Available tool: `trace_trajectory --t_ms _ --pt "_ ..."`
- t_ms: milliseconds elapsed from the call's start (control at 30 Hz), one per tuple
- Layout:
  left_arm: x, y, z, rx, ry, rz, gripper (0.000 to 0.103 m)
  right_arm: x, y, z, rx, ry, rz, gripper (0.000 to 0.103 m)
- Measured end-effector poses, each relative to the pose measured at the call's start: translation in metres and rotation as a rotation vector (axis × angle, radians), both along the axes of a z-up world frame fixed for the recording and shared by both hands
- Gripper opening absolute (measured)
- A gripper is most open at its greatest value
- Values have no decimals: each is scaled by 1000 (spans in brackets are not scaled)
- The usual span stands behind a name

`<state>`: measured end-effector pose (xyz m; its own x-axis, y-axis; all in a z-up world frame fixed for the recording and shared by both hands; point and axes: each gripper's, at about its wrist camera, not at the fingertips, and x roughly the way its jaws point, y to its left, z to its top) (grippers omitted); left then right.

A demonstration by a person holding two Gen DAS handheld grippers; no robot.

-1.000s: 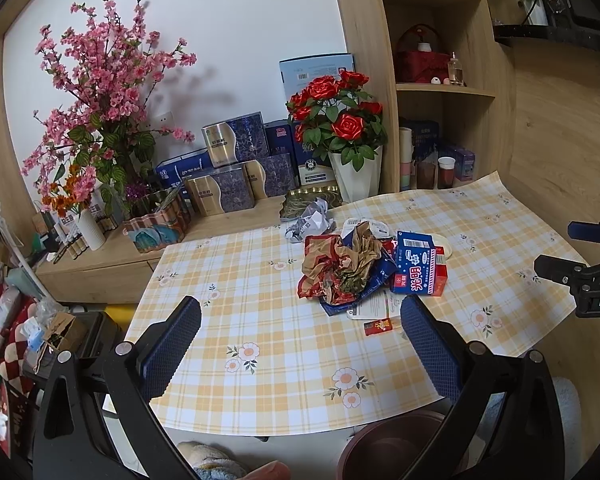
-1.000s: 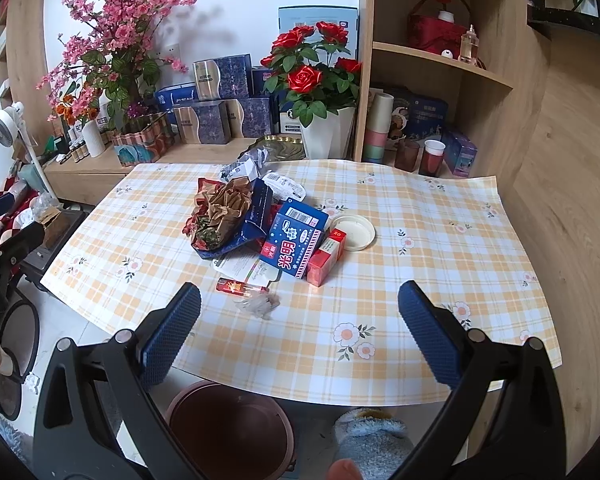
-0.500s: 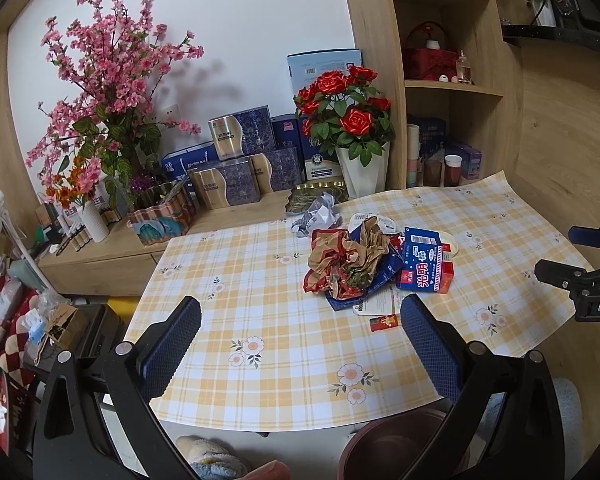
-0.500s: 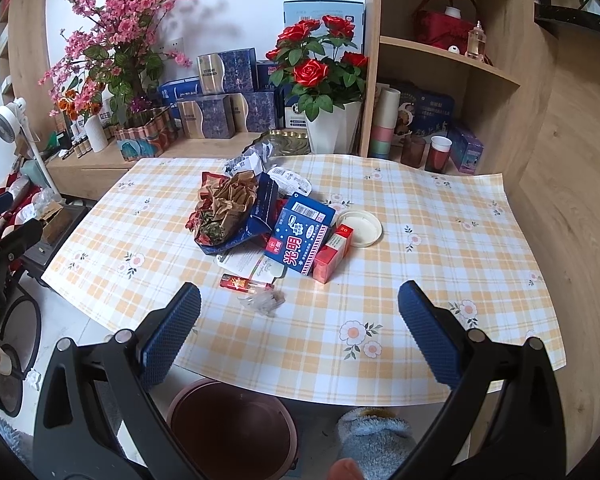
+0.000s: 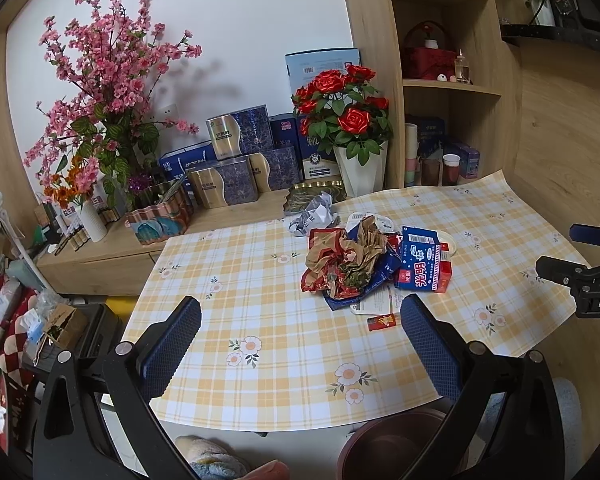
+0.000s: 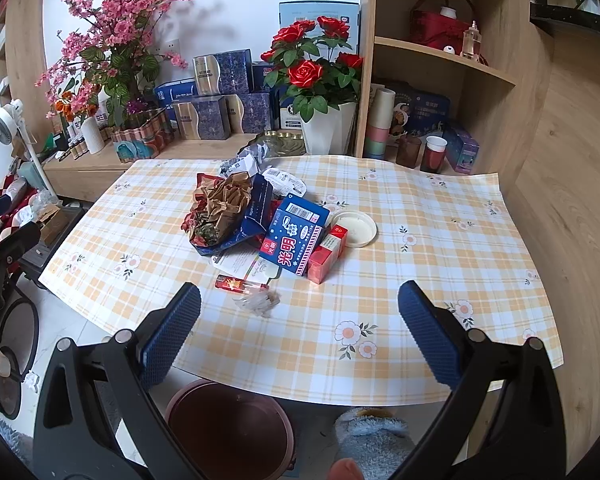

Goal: Collect trash

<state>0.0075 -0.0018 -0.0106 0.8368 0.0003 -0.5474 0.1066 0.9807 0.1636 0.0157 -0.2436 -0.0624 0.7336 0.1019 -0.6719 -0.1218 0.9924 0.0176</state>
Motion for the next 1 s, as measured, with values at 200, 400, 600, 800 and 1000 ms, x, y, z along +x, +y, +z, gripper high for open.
trace_trajectory --t_ms 200,400,600,800,1000 --pt "0 0 0 -1 0 2 98 0 0 0 1 0 1 97" --pt "0 0 0 -1 0 2 98 0 0 0 0 0 1 97" --pt "0 0 0 -3 0 1 98 0 1 0 -2 2 0 97" --pt "4 4 -9 -66 13 -30 98 3 -4 -5 15 16 -5 97" --pt "16 5 -26 -49 49 -85 98 9 -10 -14 39 -1 14 97"
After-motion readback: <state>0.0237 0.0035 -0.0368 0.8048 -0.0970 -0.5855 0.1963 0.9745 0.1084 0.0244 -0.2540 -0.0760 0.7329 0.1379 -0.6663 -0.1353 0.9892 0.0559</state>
